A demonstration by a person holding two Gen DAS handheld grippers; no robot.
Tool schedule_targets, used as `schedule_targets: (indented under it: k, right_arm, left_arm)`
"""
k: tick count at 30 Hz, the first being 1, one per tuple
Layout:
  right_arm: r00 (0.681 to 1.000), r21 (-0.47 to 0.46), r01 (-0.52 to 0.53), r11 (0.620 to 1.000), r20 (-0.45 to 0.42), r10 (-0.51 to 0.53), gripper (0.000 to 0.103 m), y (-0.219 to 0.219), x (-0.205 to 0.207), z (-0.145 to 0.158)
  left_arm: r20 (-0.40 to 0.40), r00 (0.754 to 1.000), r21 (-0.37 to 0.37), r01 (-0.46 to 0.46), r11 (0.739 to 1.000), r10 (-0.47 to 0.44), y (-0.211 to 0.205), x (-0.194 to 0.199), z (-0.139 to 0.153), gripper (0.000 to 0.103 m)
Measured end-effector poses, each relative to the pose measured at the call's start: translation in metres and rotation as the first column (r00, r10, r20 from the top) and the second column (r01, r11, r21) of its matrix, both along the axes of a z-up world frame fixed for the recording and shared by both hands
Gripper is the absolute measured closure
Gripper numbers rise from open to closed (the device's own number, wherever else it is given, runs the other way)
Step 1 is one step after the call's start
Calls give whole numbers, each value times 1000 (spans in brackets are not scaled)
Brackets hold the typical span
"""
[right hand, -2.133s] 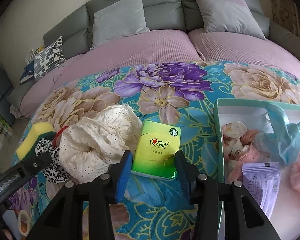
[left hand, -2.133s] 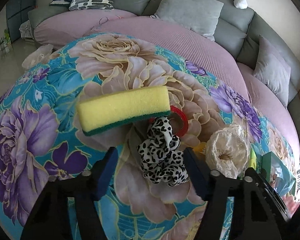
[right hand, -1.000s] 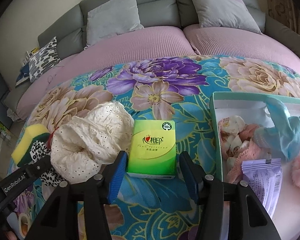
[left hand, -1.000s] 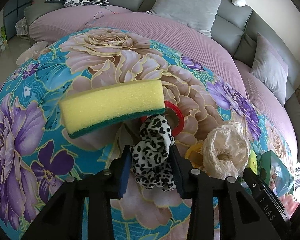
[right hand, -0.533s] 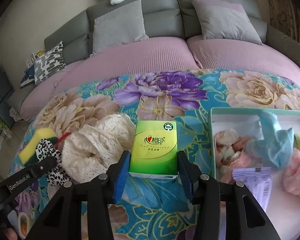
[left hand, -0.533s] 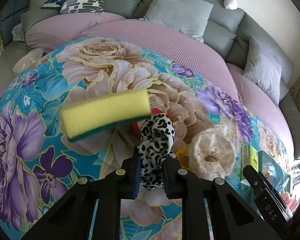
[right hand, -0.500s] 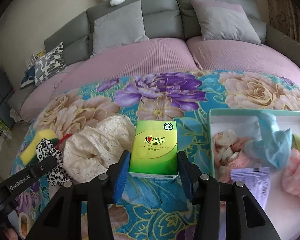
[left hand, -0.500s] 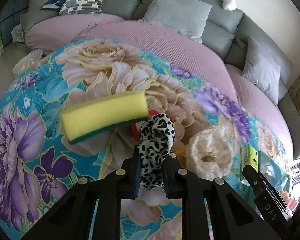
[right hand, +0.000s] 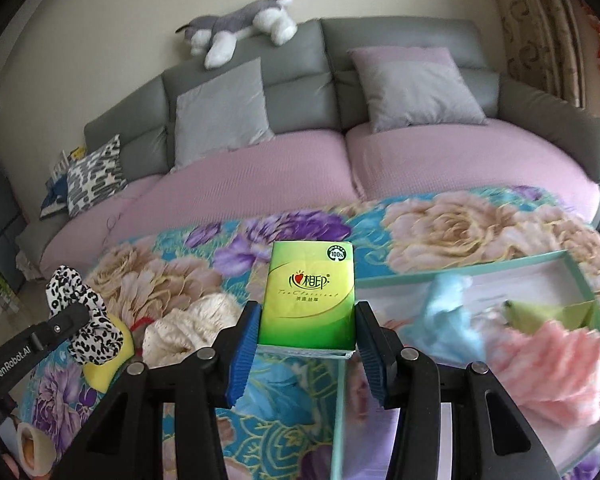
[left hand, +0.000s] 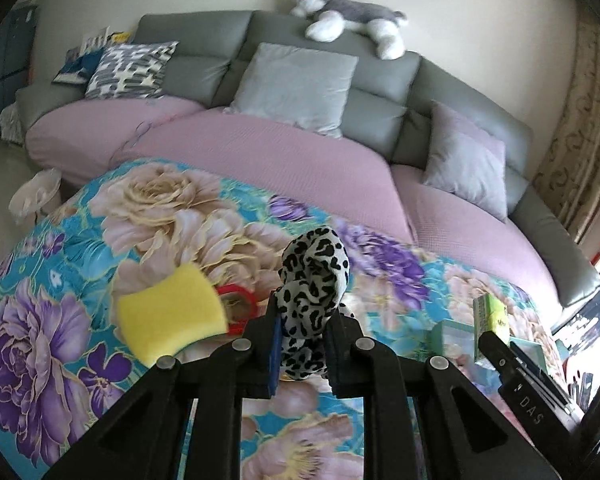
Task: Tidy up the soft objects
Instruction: 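Carry the scrunchie and green tissue pack over the white tray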
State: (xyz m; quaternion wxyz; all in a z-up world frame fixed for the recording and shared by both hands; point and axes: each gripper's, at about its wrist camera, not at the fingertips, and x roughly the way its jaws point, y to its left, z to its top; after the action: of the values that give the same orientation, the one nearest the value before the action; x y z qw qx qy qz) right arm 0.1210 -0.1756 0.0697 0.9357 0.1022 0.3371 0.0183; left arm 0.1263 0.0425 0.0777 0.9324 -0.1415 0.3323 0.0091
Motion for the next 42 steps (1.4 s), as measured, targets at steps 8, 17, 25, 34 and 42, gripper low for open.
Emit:
schedule_targets:
  k: [8,17,25,34,42]
  right_arm:
    - [995,13,98,995,13,-98,53,-48,-11,6]
    - [960,-55,274,960,-39,-276,53,-127,-20,-7]
    - [929,-36,368,929,-33,-369,53,-178,-37,-6]
    - [916,-19,396,918,-57,-397,53,-201,-44,-14]
    - [920,-6,380,925,-104,-378,53,-203,-38,-29]
  left_arm:
    - [40,989,32,138,990,-139,-59,-6,11,84]
    - [19,950,52,310,949,-311,-132,-4,-3,84]
    - [-17,901,48,434,900,-434,-190,-10,-19,84]
    - [-75,856,50,516,855,-512,-234,-9,-45,84]
    - [-109,832,32,550,834,-544,-247,-10,-58,84]
